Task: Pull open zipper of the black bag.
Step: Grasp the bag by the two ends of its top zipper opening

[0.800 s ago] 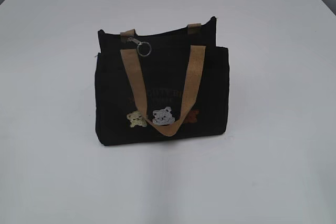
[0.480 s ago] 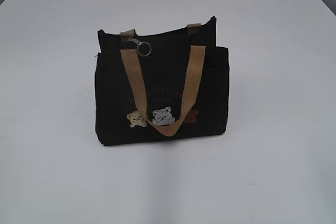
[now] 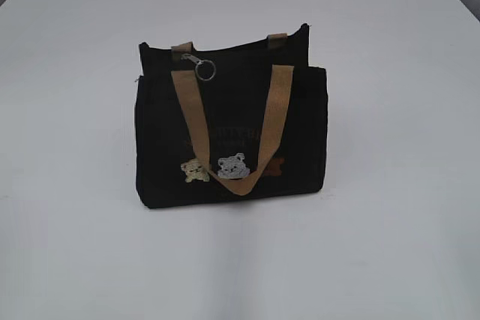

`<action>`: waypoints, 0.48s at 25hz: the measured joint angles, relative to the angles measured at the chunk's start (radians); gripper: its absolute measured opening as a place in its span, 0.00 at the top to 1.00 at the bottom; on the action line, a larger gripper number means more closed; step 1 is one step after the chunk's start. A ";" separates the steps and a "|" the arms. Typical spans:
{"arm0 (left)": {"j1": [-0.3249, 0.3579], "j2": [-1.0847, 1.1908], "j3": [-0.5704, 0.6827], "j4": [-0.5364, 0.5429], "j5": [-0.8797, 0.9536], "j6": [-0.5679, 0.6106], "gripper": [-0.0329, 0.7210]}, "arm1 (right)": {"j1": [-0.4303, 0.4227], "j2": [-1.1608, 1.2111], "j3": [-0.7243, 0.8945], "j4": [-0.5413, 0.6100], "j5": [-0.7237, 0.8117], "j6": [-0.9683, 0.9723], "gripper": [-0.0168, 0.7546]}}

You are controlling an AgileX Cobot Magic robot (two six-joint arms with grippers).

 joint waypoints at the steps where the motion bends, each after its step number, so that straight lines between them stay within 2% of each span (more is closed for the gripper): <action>1: 0.000 0.019 -0.005 -0.024 -0.009 0.031 0.64 | 0.000 0.000 0.000 0.000 0.000 0.000 0.61; 2: 0.000 0.056 -0.010 -0.061 -0.037 0.100 0.64 | 0.000 0.000 0.000 0.000 0.000 0.000 0.61; 4: 0.000 0.151 -0.007 -0.234 -0.179 0.337 0.60 | 0.000 0.000 0.000 0.000 0.000 0.000 0.61; 7: 0.000 0.389 0.021 -0.585 -0.398 0.827 0.52 | 0.000 0.000 0.000 0.000 0.000 0.000 0.61; 10: 0.000 0.677 0.029 -0.926 -0.488 1.321 0.46 | 0.000 0.000 0.000 0.000 0.000 0.000 0.61; 12: 0.000 0.885 0.019 -1.155 -0.489 1.606 0.45 | 0.000 0.000 0.000 0.000 0.000 0.000 0.61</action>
